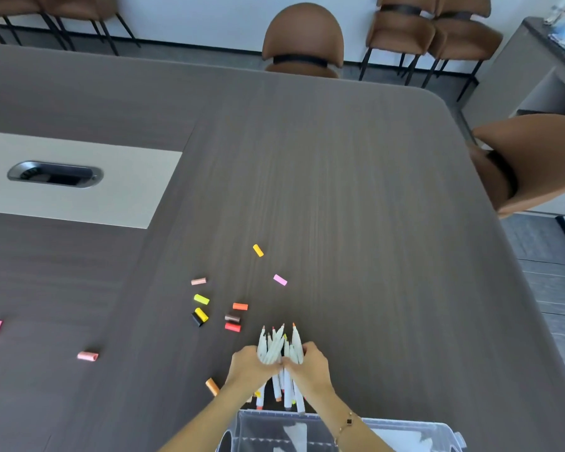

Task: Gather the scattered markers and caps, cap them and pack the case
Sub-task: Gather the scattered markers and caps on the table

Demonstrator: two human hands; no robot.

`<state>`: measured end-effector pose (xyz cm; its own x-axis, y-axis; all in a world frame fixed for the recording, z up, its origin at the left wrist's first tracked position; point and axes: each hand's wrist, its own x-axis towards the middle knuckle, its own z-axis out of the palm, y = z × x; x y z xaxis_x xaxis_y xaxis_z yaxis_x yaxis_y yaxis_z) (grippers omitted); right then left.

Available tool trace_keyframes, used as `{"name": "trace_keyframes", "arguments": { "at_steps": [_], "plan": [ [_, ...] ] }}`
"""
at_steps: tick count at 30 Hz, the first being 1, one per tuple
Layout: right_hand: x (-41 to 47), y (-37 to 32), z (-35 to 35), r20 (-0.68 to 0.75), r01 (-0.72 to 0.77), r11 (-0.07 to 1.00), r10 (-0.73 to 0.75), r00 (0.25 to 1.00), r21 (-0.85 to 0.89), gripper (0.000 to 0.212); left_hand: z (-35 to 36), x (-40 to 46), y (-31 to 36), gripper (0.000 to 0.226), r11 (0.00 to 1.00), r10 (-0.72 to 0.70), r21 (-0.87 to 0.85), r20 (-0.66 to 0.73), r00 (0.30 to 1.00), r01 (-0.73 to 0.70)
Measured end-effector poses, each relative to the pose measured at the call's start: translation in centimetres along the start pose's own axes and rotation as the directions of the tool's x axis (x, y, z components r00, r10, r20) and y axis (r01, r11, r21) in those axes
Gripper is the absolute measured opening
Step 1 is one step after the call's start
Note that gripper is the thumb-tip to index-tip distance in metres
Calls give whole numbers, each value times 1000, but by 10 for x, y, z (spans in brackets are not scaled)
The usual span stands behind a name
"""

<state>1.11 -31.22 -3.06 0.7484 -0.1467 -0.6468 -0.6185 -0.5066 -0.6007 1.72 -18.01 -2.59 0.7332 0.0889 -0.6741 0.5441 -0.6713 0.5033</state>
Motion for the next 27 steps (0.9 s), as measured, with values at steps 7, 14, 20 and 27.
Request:
{"name": "trace_keyframes", "arguments": {
  "at_steps": [7,14,20,27],
  "plan": [
    [6,11,-14,-33,-1,995,-2,999,-103,27,-14,-3,-11,33,994,-16,103,-93,996,25],
    [-1,19,-21,-55,27,968,-42,998,-251,22,-21,-5,-26,43,994,-49,96,-115,992,60],
    [-7,30,-31,-25,13,956,-21,999,-294,15,-27,-3,-35,10,999,-31,13,-193,981,34],
    [-13,35,-40,5,-30,945,34,999,-325,29,-24,0,-36,24,1000,-12,-16,-233,972,8]
  ]
}}
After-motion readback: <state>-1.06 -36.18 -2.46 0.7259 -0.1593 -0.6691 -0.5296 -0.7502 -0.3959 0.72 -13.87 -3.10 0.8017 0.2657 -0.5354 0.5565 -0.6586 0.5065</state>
